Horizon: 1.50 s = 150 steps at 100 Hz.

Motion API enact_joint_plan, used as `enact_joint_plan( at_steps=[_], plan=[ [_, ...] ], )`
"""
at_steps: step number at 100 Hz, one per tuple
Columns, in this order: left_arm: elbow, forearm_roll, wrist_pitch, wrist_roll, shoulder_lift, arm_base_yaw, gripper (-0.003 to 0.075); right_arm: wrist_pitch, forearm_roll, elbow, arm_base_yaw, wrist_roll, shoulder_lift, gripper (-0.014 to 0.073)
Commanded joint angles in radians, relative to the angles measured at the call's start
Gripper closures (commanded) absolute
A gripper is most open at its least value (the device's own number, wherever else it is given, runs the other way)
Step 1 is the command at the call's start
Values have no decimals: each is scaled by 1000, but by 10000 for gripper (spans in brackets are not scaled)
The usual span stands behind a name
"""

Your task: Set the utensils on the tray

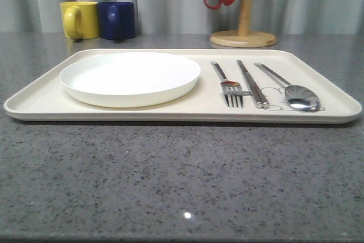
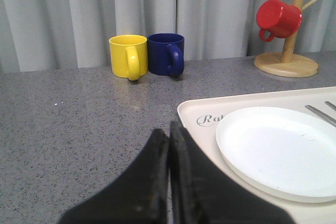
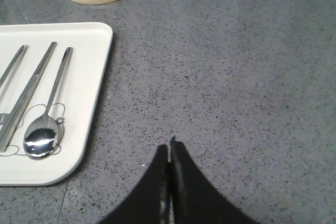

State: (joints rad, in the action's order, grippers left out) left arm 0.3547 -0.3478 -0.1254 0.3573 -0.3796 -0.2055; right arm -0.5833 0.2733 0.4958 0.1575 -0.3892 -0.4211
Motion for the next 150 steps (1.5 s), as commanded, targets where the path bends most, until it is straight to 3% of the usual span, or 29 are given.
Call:
enact_joint_plan(
  at_steps=[1,40,72,98,122,150],
  plan=[
    [28,-3,75,-9,-4,-8,738,70,24,26,-7,8,-3,671],
    [28,-3,75,-9,-4,-8,738,125,17,-6,-7,18,21,671],
    [28,-3,75,-9,-4,-8,738,364,-224,-212,-113,286,244,671],
    [28,-3,75,-9,-4,-8,738,458,-253,-390,-176,287,460,671],
    [28,-3,75,-9,-4,-8,738,647,-253,-507,-182,286,449,671],
    [28,-3,75,-9,-4,-8,738,651,-253,-505,-182,286,449,671]
  ],
)
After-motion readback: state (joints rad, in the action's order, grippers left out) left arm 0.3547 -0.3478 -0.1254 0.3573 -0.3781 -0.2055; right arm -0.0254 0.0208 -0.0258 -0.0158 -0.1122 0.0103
